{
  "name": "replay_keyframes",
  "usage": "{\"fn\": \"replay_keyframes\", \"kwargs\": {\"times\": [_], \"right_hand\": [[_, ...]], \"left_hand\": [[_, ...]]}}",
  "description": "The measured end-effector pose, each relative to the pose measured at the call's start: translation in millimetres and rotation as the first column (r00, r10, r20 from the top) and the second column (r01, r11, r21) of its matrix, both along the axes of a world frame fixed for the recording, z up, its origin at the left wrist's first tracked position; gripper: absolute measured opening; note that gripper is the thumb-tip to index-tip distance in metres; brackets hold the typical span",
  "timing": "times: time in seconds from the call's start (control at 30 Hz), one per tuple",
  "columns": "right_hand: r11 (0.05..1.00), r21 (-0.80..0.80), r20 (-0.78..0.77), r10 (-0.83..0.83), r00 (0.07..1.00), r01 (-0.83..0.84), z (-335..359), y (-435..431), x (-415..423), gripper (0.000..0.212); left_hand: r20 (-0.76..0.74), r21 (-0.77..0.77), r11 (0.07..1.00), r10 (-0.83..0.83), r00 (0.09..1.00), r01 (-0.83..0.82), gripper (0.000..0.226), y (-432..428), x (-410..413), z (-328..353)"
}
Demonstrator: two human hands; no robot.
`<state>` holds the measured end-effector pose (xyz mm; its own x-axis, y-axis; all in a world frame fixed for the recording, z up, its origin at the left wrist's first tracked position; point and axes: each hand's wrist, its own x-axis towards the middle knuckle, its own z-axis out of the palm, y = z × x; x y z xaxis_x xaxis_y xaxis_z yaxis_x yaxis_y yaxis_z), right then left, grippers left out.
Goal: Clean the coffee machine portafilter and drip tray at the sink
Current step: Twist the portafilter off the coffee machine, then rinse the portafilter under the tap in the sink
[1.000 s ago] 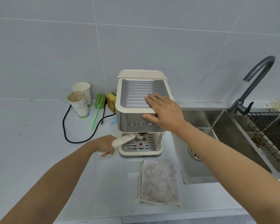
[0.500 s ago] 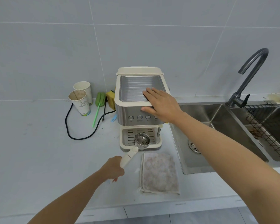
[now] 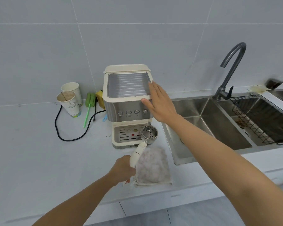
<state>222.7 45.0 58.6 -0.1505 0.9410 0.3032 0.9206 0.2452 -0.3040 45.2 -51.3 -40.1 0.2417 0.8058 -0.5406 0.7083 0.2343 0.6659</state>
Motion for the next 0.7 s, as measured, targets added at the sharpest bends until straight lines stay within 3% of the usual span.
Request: {"fn": "replay_keyframes", "kwargs": {"times": [0.13,0.27,0.47,0.7], "right_hand": [[0.985,-0.131,-0.180,-0.131,0.975,0.108,-13.7,-17.0,30.9,0.067],[0.948,-0.252,-0.265,-0.261,0.928,0.194,-35.8,-36.1,59.5,0.067],[0.881,-0.383,-0.256,-0.390,0.885,0.277,-68.0,-55.6,94.4,0.059],[0.869,-0.378,-0.243,-0.426,0.872,0.319,-83.2,-44.9,144.0,0.053]], "left_hand": [[0.042,0.013,1.000,-0.027,0.999,0.027,0.021,-0.4,20.7,-1.1],[0.064,0.028,0.998,-0.051,0.997,0.050,0.023,5.1,39.7,-2.0],[0.056,0.043,0.995,-0.090,0.994,0.087,0.020,15.6,62.9,-2.5],[0.057,0.047,0.996,-0.081,0.995,0.078,0.022,34.8,103.4,-7.0]]}}
